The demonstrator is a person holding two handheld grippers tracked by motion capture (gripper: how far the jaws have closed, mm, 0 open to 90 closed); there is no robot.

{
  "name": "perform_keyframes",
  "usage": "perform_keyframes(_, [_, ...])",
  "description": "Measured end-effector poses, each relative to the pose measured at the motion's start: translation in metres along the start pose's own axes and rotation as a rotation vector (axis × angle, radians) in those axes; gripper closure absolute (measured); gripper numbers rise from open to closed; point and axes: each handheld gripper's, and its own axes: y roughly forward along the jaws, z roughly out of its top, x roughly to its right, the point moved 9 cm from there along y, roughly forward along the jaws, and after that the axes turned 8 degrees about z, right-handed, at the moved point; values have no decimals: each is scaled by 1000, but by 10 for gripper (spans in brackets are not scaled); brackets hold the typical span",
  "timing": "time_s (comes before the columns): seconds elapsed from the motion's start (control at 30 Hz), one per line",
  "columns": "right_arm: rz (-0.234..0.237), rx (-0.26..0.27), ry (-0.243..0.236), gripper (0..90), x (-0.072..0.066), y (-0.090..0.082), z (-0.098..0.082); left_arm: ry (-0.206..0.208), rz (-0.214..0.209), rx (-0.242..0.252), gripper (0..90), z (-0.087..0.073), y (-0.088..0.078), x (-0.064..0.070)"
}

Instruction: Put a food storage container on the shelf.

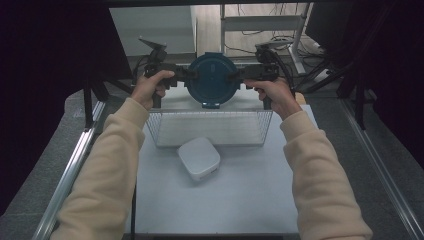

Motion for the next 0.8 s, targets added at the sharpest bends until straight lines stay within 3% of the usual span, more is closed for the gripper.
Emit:
perform_keyframes(0.27, [14,8,63,379,12,7,7,-111,-24,7,411,6,12,-12])
perform_keyframes(0.4, [20,-11,140,349,20,13,9,-152,-28,-11,383,7,19,-20])
perform_keyframes(0.43, [20,-11,140,349,20,13,9,-152,-28,-11,378,7,19,-20])
perform_keyframes(0.6, [35,0,227,331,30,18,9,-188,-42,-7,366,8,26,-27])
perform_keyframes(0.8, [28,1,240,314,31,19,8,-179,-43,15,362,8,27,-27])
